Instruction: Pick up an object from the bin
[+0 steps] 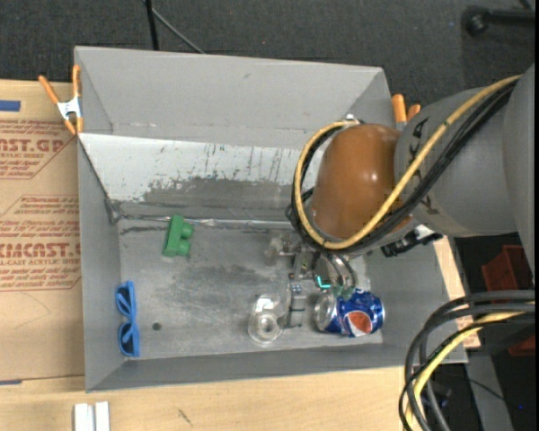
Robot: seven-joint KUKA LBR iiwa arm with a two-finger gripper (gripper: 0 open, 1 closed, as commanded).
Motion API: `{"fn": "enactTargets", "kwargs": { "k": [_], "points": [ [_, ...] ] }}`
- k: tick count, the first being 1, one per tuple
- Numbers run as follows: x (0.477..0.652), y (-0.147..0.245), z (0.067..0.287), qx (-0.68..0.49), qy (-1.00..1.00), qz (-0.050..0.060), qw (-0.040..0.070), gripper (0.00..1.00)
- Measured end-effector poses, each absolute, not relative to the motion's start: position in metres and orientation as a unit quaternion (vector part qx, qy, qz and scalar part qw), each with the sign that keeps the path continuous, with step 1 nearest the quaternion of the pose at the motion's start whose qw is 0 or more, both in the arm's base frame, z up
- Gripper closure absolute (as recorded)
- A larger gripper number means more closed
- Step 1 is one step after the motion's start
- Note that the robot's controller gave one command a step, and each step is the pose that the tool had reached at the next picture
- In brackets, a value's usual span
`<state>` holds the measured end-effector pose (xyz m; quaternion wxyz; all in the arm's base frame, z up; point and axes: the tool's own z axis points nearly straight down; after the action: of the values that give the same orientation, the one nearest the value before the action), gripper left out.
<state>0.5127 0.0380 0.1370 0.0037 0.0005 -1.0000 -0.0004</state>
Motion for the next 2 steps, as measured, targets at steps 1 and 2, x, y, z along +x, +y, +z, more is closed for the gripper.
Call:
{"fn": "enactTargets", "kwargs": {
  "k": [1, 2],
  "points": [
    [0.494, 0.045, 0.068, 0.125, -0.992, 0.0, 0.003, 0.0],
    [0.5, 0.043, 0.101, 0.073, -0.997, -0.001, -0.001, 0.0]
  ]
}}
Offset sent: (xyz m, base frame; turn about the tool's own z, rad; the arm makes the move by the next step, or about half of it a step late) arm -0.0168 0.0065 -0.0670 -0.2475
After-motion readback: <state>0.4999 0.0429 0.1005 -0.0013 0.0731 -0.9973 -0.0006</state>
